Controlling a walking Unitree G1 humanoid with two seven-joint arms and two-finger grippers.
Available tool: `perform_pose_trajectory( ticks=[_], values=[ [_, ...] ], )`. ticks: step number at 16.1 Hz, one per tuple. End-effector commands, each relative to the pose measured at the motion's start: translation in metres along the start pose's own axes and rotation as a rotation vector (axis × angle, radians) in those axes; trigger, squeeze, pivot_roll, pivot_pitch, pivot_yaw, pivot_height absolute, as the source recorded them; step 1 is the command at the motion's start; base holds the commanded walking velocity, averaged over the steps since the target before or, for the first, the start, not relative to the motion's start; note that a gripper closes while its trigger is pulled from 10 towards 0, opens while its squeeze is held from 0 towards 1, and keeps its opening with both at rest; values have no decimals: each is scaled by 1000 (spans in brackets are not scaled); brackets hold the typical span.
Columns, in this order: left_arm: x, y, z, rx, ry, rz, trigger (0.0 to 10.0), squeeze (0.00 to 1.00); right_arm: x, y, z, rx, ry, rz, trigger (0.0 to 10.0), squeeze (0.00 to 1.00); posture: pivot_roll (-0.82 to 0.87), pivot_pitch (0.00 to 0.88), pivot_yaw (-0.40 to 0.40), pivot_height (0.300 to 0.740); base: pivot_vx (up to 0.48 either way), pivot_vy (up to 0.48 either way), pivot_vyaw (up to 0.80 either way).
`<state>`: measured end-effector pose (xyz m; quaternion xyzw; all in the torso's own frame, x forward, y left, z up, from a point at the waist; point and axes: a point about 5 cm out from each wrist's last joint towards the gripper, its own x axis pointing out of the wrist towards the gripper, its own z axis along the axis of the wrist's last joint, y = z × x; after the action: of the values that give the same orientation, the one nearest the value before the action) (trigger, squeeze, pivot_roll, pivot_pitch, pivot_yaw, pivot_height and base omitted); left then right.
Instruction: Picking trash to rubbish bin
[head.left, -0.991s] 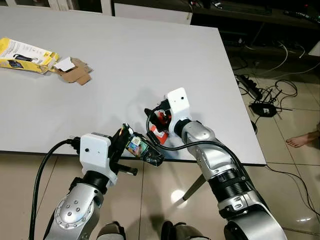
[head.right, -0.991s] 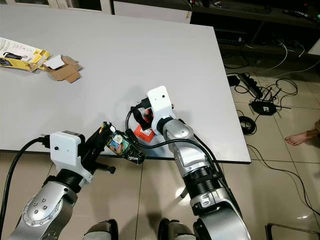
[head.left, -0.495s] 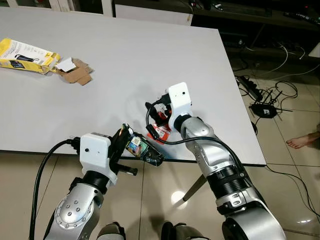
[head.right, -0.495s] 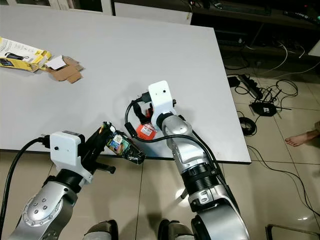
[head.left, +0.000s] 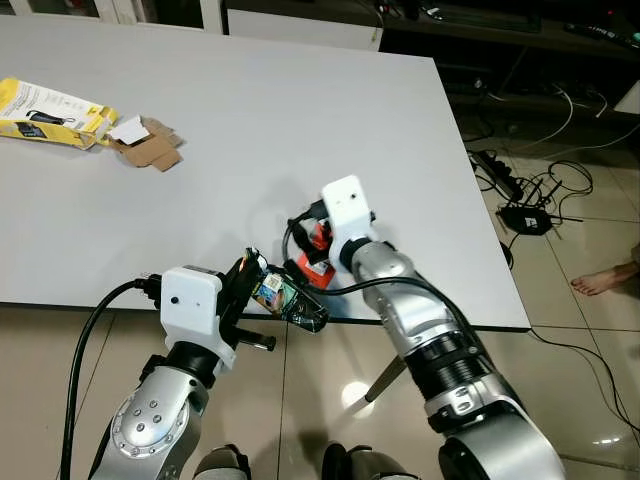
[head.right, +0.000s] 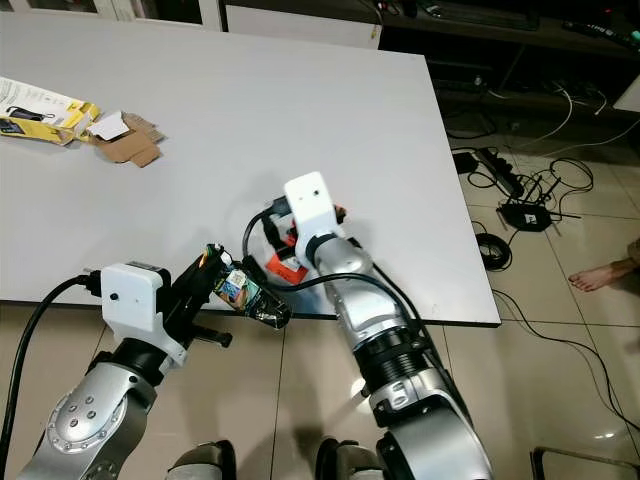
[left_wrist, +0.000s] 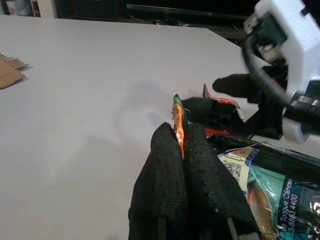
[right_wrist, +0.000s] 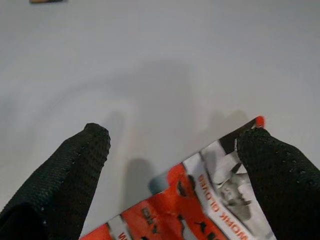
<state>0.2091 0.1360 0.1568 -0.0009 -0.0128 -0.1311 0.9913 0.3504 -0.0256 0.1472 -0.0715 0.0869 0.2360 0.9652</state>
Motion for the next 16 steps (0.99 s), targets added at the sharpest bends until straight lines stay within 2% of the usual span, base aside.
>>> perform_pose_trajectory(
  ticks=[1,11,16],
  values=[
    [0,-2,-2,-8,18,-11,10000,0,2,0,2,-18,13,-14,10000,0,57,141,-92,740,0,0,0],
    [-1,-2,-3,-6,26,-8,10000,0,4,8,-6,-66,32,-18,10000,0,69,146,-88,740,0,0,0],
    [-2,-2,-3,-5,30,-5,10000,0,7,1,-11,-69,34,-64,10000,0,75,149,-90,740,0,0,0]
  ],
)
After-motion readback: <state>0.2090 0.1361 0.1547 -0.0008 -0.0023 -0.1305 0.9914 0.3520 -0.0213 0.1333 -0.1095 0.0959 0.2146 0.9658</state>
